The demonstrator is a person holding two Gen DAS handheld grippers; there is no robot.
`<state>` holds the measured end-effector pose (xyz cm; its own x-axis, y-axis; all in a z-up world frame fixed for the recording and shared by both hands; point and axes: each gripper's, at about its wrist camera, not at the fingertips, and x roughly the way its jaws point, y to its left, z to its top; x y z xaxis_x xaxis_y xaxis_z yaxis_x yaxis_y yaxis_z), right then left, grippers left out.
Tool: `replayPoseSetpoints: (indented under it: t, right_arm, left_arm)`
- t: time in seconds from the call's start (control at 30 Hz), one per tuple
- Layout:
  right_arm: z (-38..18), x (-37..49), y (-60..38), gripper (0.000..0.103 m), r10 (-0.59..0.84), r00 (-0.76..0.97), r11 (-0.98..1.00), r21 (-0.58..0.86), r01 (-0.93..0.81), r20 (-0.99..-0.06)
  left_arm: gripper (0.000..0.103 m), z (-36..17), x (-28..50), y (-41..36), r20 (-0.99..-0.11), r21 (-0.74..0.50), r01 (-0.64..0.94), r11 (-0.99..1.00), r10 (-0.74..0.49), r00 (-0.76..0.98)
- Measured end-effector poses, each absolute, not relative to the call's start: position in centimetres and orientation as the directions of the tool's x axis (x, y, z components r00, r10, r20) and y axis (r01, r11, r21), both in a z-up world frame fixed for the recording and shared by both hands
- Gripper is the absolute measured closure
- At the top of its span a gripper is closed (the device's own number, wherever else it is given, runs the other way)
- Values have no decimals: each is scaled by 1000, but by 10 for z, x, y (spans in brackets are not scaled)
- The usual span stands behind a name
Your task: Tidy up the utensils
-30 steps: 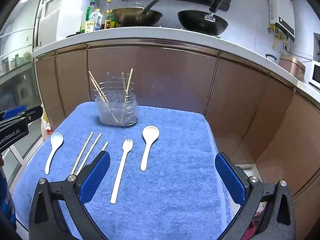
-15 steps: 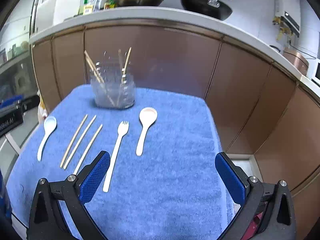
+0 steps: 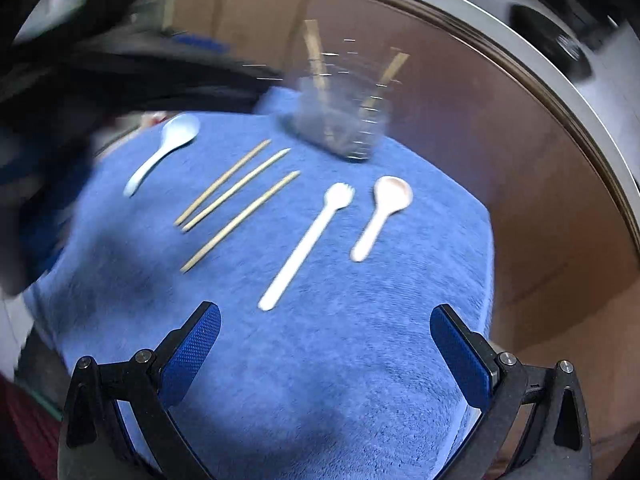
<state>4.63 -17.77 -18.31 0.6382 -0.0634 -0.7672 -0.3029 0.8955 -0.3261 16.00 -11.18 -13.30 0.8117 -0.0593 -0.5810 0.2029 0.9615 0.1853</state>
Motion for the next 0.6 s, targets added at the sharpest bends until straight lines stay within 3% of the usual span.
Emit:
replayPoseSetpoints:
  t: [0.3, 0.6]
  right_arm:
    - [-188, 33, -133, 0, -14, 617, 821, -361, -442, -787]
    - [-190, 35, -124, 0, -7, 605, 819, -351, -453, -796]
  left_arm:
    - [52, -112, 174, -145, -425, 295, 23, 955, 110, 898]
    - [52, -105, 170, -153, -406, 296, 7, 955, 119, 906]
